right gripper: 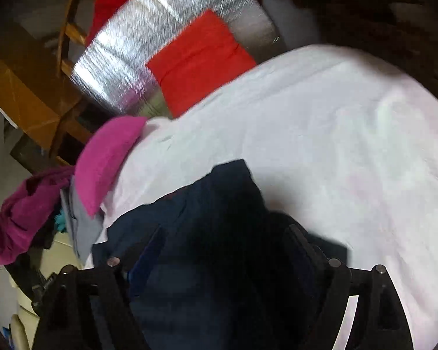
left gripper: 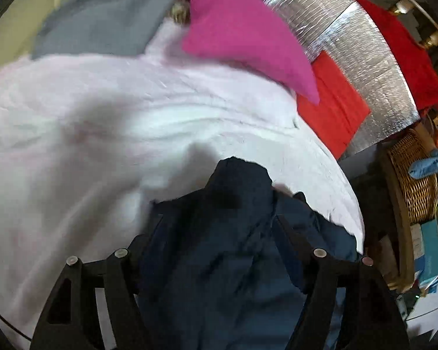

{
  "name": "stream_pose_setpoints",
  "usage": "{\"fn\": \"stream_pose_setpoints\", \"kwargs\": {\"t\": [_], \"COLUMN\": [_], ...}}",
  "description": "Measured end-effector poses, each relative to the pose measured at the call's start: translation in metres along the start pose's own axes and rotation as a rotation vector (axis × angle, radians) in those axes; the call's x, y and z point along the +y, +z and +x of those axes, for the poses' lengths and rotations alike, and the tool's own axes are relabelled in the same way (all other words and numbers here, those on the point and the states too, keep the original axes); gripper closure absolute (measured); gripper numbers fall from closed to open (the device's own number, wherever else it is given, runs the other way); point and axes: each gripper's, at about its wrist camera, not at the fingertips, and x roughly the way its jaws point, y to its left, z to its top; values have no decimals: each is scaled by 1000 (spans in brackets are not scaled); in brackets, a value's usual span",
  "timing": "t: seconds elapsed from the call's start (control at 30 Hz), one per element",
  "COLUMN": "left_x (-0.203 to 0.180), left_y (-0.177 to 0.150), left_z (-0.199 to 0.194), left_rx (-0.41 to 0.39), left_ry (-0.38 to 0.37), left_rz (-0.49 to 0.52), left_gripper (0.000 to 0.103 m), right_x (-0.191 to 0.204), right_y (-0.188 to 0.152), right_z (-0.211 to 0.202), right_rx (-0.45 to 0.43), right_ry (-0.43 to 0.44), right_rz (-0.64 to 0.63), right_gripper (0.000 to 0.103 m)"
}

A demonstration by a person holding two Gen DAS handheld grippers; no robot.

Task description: Fold large clothes

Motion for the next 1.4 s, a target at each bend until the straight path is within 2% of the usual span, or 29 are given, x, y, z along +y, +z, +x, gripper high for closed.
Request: {"fn": "stream_pose_setpoints", "kwargs": {"t": [0.13,0.2,0.23,0.27,0.3,0.33,0.4,0.43,0.5,0.57,0.6,0.67,0.73,0.8,0.83,0.9,0.97,1.0,1.07,1.13,1.2,1.27,1.33,1.4], "left_x": [2,-5,-12,-17,-21,-25,-25,-28,-39,-47,-47,-33,-24,-22,-24,-30,-40,-50,-68,-83,-94,-94,-87,-78], "left_y": [13,17,18,17,16,16,18,20,23,24,24,24,25,26,26,27,24,19,8,-4,-16,-21,-24,-23], "left_z": [27,35,39,43,47,51,51,45,38,37,42,62,70,61,54,33,3,-13,-25,-21,-4,21,47,64], "left_rx": [16,25,26,20,15,12,-2,-39,-96,-145,-148,-84,-43,-50,-66,-121,-234,-293,-310,-264,-188,-109,-33,13], "left_ry": [-33,-60,-55,-18,17,31,21,-10,-14,39,64,104,113,115,116,120,128,143,142,124,144,230,303,335], "left_rz": [-43,-18,9,42,70,82,72,76,119,181,188,139,103,85,87,96,138,197,306,397,460,482,474,449], "left_gripper": [30,34,41,60,69,72,81,82,83,83,82,79,72,63,60,44,38,33,29,28,28,28,28,28], "right_x": [6,9,12,17,19,22,28,33,30,18,13,-4,-13,-22,-23,-14,8,28,64,98,127,146,140,132], "right_y": [16,15,13,10,8,8,9,11,11,15,16,12,11,12,12,11,6,2,-8,-21,-34,-41,-44,-44], "right_z": [43,62,65,66,64,59,46,37,28,43,59,80,82,65,51,24,7,2,8,27,51,84,109,134], "right_rx": [77,130,133,119,108,86,21,-32,-102,-108,-70,-12,-8,-57,-98,-178,-215,-214,-162,-83,-13,48,87,111], "right_ry": [-58,-82,-102,-145,-153,-159,-171,-170,-167,-182,-188,-203,-215,-243,-234,-230,-197,-166,-114,-67,-34,-36,-69,-115], "right_rz": [-85,-136,-165,-217,-249,-262,-282,-286,-260,-201,-173,-108,-57,1,12,-12,-84,-153,-268,-352,-406,-418,-394,-368], "right_gripper": [17,19,34,47,69,79,85,86,86,86,86,79,47,28,27,27,27,29,43,63,65,65,65,67]}}
